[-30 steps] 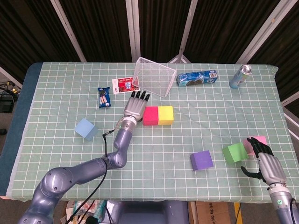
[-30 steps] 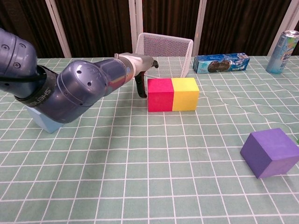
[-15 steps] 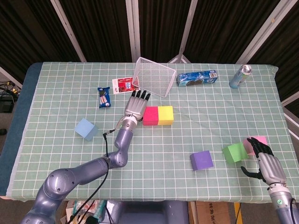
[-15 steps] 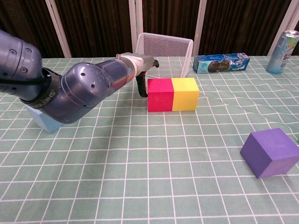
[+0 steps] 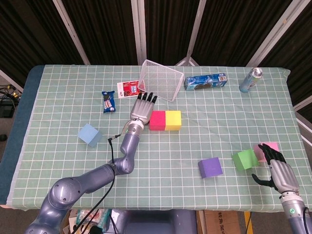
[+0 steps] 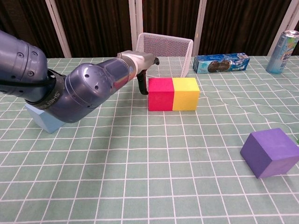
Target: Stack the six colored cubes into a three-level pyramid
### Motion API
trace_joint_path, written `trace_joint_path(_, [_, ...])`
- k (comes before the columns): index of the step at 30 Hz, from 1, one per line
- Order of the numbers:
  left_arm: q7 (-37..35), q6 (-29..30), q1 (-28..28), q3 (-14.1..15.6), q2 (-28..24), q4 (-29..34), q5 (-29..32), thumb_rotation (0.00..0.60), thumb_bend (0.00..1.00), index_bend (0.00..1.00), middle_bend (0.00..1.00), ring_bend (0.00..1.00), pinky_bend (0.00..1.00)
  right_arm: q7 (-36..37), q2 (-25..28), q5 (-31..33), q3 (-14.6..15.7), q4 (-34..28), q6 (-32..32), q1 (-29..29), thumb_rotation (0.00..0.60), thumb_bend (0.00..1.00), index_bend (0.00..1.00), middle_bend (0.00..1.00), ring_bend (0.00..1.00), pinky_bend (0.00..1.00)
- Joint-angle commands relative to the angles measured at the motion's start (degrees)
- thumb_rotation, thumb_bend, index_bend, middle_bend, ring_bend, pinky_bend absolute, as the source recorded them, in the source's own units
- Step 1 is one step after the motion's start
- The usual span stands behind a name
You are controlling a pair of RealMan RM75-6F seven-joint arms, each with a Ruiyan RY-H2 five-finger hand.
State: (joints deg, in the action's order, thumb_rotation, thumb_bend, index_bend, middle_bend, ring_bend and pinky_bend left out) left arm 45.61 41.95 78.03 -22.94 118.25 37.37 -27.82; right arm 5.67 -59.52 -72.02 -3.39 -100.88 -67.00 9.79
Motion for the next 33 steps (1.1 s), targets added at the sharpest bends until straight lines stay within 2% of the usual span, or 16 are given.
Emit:
trace_joint_path(1, [0.0,-0.3,-0.2,-0.1,0.1,-0.1,-0.2,0.600,0.32,0.00,0.00,0.00,0.03,-0.1,0.0,0.1,0.0,0.0,0.0,0.0,0.600,0.30,0.00,0.00,0.00,0.00])
trace_joint_path(9, [0.0,1.2,-2.4,0.1,-1.9,3.4,-0.8,0.600,0.32,0.00,0.00,0.00,0.03,-0.1,0.3,0.1,0.1,0.0,0.1,-0.1,0.600,0.30,0.00,0.00,0.00,0.00])
trace_joint_path(14, [-0.3,5.3,-6.5,1.0,-6.4,11.6,-1.8,0.600,0.31,0.00,0.00,0.00,0.03,0.0,0.3,-0.4,0.2,0.1,-0.3,-0.3,0.600,0.30,0.00,0.00,0.00,0.00])
trace_joint_path(21, [-3.3,13.7,-13.8,1.9,-17.5,29.8,-6.3,0.600,0.29,0.00,0.00,0.00,0.03,-0.3,0.1,-1.1,0.3,0.2,-1.0,-0.5,0.600,0.30,0.00,0.00,0.00,0.00])
trace_joint_path(26, [-5.6,19.1,-19.3,2.7,-26.3,42.8,-9.5,0.600,0.21,0.00,0.00,0.00,0.01,-1.0,-0.2,-1.4,0.4,0.4,-1.4,-0.5,0.600,0.30,0.00,0.00,0.00,0.00])
trace_joint_path(29, [-6.2,22.7,-22.7,3.9,-30.9,50.2,-11.6,0.600,0.17,0.00,0.00,0.00,0.01,-1.3,-0.5,-1.6,0.3,0.5,-1.8,-0.5,0.600,0.30,0.00,0.00,0.00,0.00])
trace_joint_path(33, [-8.6,30.1,-29.3,6.9,-37.1,62.5,-15.8,0.600,0.14,0.00,0.00,0.00,0.01,-2.2,-1.0,-1.8,0.2,0.8,-2.6,-0.7,0.600,0.30,0.00,0.00,0.00,0.00])
